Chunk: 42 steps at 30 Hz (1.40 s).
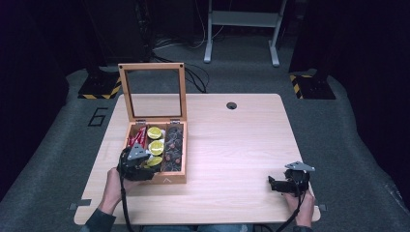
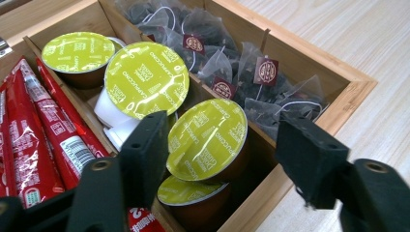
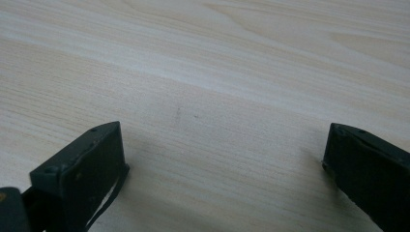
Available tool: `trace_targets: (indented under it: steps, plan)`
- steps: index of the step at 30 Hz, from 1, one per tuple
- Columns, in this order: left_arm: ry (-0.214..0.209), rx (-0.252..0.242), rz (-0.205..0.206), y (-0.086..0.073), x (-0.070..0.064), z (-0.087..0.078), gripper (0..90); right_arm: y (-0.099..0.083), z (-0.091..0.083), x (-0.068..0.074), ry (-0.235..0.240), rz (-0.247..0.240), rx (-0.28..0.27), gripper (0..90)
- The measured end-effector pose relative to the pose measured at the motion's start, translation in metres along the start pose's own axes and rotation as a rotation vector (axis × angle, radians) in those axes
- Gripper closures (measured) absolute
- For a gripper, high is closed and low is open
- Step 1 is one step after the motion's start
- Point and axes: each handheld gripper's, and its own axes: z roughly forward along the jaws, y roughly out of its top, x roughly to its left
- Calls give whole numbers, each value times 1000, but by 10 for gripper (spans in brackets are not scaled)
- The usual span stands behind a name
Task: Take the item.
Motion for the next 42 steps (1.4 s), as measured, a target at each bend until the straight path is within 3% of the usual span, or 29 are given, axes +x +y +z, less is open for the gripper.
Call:
trace_targets:
  steps: [11, 25, 36, 42]
  plan:
    - [12, 6, 19, -1, 0, 1, 589, 0, 0, 0, 0, 7, -2, 4]
    - [35, -3, 21, -2, 1, -3, 652, 0, 0, 1, -1, 7, -2, 4]
    - [38, -36, 19, -1, 0, -7, 801, 0, 0, 1, -1, 7, -2, 4]
    - [76, -25, 11, -3, 2, -8, 857, 0, 0, 1, -1, 7, -2, 4]
